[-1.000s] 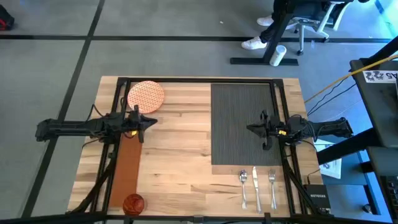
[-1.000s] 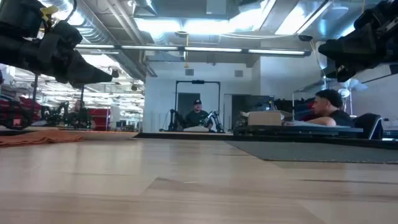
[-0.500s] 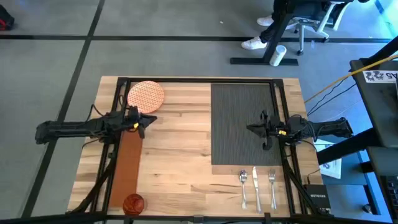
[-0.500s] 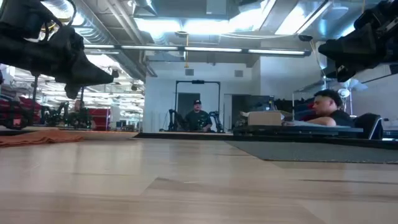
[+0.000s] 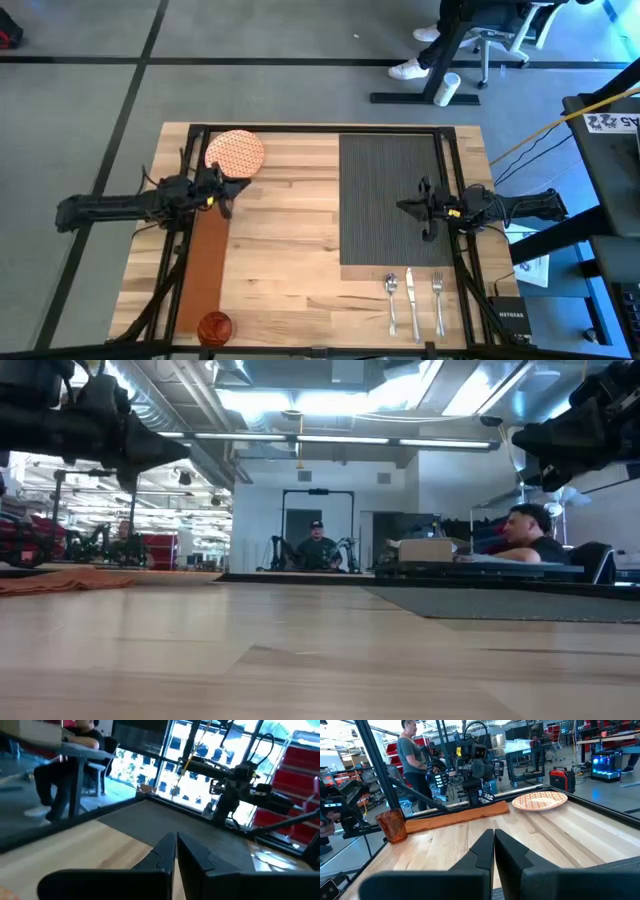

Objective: Set table place
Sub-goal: Fold the orange table napkin

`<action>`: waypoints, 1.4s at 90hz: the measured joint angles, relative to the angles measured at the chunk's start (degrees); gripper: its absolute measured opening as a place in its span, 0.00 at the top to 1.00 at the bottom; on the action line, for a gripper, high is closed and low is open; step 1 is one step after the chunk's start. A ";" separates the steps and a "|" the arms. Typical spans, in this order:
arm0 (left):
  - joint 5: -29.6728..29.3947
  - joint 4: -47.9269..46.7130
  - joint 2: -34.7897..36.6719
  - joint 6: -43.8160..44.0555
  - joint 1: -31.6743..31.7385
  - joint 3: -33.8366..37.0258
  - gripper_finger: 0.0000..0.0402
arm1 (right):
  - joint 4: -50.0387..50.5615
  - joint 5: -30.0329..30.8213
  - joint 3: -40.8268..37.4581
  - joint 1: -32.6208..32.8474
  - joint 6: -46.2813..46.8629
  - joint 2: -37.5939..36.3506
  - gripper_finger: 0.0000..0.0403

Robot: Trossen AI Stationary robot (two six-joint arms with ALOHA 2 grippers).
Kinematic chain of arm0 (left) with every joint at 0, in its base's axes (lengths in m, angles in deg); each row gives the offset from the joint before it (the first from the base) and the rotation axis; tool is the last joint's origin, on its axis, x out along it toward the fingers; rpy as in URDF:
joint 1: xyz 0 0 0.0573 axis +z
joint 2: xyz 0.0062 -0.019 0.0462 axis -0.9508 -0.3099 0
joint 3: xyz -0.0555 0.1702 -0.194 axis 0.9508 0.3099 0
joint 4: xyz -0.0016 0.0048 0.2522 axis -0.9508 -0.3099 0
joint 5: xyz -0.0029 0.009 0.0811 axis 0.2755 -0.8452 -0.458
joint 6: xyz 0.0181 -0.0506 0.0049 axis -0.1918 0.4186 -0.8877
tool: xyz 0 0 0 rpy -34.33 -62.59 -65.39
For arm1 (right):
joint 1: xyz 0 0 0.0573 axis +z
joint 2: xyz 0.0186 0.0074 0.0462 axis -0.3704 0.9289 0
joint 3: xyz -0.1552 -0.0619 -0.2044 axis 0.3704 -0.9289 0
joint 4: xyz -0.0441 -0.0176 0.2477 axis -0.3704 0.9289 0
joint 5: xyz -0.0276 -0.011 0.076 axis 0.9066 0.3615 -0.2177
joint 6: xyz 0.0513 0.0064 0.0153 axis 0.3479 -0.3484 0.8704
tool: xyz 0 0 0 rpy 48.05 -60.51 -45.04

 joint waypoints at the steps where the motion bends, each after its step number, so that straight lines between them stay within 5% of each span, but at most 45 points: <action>1: 0.08 -0.31 -0.31 -0.45 -0.06 -0.23 1.00 | 0.00 0.01 0.00 -0.01 0.00 0.00 1.00; 36: 0.58 -37.43 -17.39 -0.97 -0.05 -20.04 1.00 | -0.01 0.00 -0.01 -0.01 0.00 0.02 1.00; 61: 3.85 -51.70 -31.88 5.24 -0.19 -31.10 1.00 | -0.01 0.02 0.00 -0.02 0.00 0.02 1.00; 105: 1.01 -75.76 -51.26 17.27 -0.06 -35.22 1.00 | 0.00 0.00 0.00 0.00 0.00 0.02 1.00; 126: 0.32 -75.19 -57.83 21.38 -0.06 -35.22 1.00 | 0.00 0.00 -0.02 0.00 0.00 0.02 1.00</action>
